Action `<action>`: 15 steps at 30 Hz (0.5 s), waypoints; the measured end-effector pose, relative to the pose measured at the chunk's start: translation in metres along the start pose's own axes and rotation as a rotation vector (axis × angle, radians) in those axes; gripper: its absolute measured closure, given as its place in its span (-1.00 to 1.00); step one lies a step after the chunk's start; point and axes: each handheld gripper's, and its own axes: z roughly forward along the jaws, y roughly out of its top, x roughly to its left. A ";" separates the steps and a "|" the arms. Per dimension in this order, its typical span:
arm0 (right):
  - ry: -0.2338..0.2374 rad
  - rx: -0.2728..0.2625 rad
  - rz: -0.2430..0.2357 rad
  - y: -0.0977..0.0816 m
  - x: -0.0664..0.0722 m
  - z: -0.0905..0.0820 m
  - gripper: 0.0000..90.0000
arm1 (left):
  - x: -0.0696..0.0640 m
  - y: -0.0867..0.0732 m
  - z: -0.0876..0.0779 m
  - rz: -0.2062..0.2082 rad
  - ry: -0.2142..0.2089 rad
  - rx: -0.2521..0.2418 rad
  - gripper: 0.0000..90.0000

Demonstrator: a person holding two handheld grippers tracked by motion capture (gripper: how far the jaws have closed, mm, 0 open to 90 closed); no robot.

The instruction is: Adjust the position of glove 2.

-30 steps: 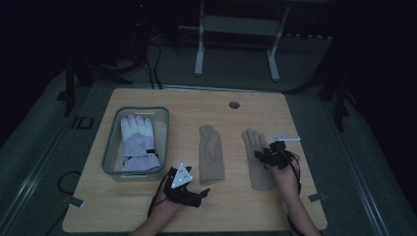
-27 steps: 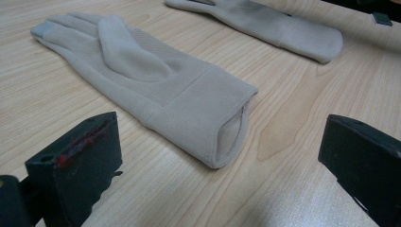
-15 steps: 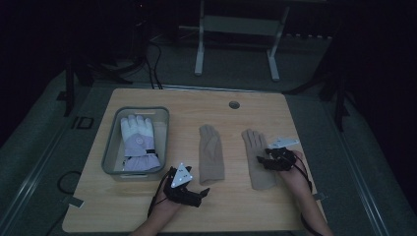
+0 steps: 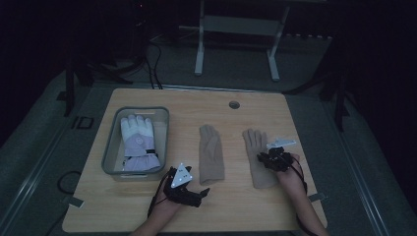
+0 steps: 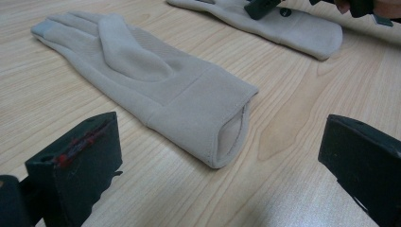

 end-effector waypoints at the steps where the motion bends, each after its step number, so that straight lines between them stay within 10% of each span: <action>1: -0.016 -0.013 0.026 0.003 0.001 -0.002 0.79 | 0.000 0.000 0.000 -0.001 0.000 0.001 -0.99; 15: -0.049 -0.111 0.116 0.033 0.008 -0.028 0.80 | 0.000 0.000 0.000 -0.003 0.000 0.001 -0.99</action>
